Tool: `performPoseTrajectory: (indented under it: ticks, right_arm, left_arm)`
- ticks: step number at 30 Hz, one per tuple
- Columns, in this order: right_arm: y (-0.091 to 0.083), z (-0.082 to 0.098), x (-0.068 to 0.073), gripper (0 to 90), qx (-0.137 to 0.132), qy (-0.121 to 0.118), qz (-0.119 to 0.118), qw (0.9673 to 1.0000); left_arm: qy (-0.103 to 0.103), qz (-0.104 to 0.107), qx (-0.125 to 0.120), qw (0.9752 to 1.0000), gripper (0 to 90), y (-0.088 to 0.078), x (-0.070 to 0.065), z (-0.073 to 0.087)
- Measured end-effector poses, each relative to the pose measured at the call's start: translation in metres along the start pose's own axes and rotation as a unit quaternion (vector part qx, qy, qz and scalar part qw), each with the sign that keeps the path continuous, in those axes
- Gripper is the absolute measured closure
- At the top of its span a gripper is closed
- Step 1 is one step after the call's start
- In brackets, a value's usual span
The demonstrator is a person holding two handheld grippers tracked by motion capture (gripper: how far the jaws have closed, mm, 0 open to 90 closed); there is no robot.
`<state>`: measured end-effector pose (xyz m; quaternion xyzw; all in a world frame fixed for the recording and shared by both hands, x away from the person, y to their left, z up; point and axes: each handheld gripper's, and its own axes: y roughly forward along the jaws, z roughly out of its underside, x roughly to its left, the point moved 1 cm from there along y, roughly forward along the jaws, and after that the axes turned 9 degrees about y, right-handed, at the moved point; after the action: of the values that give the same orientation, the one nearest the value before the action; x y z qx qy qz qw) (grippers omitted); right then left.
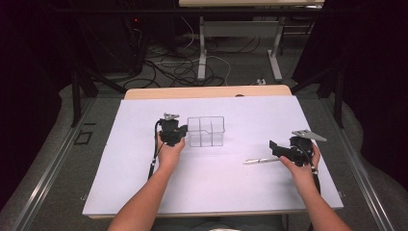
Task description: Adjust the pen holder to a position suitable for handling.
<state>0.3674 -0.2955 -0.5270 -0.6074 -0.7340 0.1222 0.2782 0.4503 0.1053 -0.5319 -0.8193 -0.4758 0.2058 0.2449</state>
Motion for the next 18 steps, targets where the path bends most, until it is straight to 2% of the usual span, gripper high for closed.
performPoseTrajectory:
  ticks: [18]
  right_arm:
    - [0.0009, 0.0009, 0.0013, 11.9, 0.004, -0.004, 0.001, 1.0000]
  left_arm:
    - [0.009, 0.012, 0.003, 0.9999, 90.0, 0.0083, -0.0097, -0.0064]
